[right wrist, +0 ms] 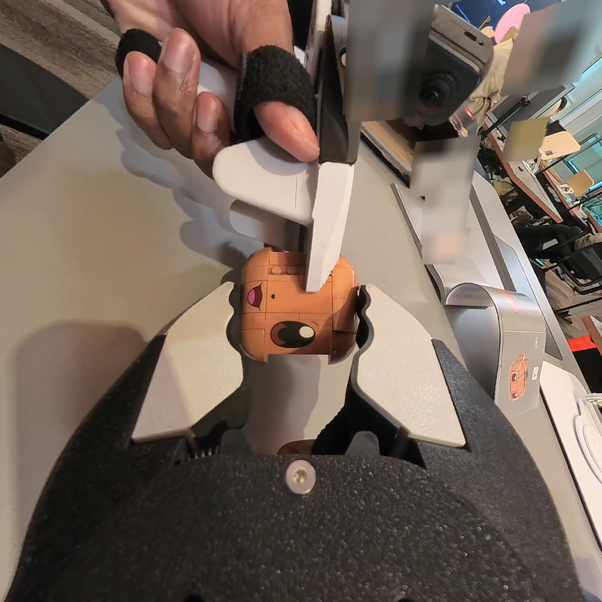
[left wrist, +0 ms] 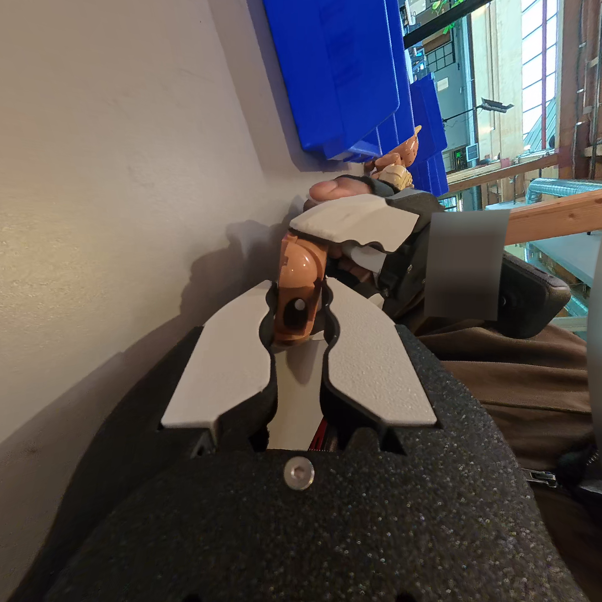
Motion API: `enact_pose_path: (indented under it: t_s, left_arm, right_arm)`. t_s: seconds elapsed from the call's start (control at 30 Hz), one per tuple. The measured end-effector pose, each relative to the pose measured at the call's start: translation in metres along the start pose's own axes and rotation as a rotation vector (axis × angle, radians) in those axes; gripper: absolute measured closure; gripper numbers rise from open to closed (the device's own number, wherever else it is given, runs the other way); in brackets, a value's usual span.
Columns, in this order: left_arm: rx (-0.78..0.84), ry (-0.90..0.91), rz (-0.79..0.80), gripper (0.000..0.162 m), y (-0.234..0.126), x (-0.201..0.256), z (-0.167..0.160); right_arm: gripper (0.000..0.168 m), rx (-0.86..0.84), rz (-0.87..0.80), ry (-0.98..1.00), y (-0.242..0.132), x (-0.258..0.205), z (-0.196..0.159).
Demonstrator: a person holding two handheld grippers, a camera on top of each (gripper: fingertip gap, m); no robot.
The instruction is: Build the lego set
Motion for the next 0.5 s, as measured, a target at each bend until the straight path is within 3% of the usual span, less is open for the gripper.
enact_pose_path:
  t_s: [0.5]
  left_arm:
    - [0.031, -0.063, -0.018, 0.134, -0.0060, -0.0026, 0.0042]
  right_arm:
    - [0.100, -0.054, 0.027, 0.059, 0.0054, 0.0022, -0.0098]
Point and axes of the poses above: each gripper's, where its closed fingertips meet, y out along the fingers, z out of its top, x = y × z across the jaws, the point moved 1 cm from there along -y, back along the fingers, and after that the axes turned 10 degrees about -x, right-handed, at the moved point
